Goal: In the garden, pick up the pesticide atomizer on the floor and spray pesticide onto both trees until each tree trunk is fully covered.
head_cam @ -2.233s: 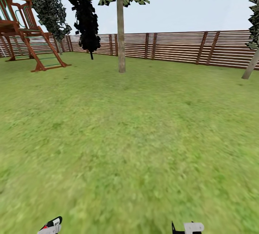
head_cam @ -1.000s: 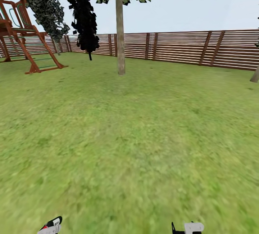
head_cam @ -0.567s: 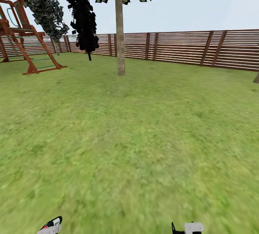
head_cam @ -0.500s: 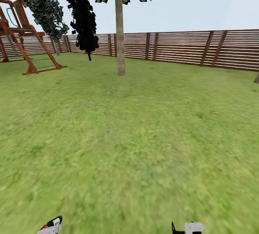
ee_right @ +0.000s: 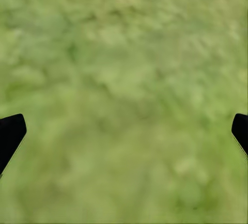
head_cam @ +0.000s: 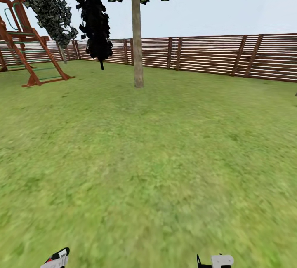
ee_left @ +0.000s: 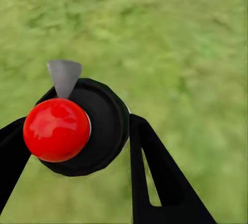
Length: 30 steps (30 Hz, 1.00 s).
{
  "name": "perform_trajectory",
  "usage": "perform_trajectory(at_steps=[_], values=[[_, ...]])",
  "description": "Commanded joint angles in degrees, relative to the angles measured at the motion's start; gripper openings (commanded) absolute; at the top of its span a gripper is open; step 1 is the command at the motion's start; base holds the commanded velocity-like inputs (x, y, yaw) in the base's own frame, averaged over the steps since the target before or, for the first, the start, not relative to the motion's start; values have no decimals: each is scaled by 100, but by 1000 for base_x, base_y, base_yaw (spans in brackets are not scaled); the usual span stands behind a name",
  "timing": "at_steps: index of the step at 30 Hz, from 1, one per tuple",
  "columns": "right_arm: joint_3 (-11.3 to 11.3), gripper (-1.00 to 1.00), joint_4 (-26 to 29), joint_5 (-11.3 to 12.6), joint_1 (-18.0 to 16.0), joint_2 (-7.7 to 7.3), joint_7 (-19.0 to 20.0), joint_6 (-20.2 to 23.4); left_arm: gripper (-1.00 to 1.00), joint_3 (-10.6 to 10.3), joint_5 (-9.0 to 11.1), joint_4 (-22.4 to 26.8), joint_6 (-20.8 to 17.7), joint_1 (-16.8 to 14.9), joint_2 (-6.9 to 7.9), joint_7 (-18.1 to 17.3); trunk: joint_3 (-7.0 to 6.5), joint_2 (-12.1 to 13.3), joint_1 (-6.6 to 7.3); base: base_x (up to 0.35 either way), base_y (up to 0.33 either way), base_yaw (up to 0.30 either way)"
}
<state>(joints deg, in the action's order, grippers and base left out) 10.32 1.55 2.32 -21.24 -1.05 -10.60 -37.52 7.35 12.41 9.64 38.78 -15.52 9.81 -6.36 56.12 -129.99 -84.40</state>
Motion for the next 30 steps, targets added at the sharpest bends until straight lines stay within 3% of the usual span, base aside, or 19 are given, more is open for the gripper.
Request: perform_trajectory(at_steps=[1,30], values=[[49,100,-1,23,-3,0,-29,-10,-100,28,43,-5,8,-4,10,-65,5,-2,-3,339,0,0],[49,100,0,23,-3,0,-29,-10,-100,21,43,-6,-2,-4,12,-58,5,-2,-3,339,0,0]])
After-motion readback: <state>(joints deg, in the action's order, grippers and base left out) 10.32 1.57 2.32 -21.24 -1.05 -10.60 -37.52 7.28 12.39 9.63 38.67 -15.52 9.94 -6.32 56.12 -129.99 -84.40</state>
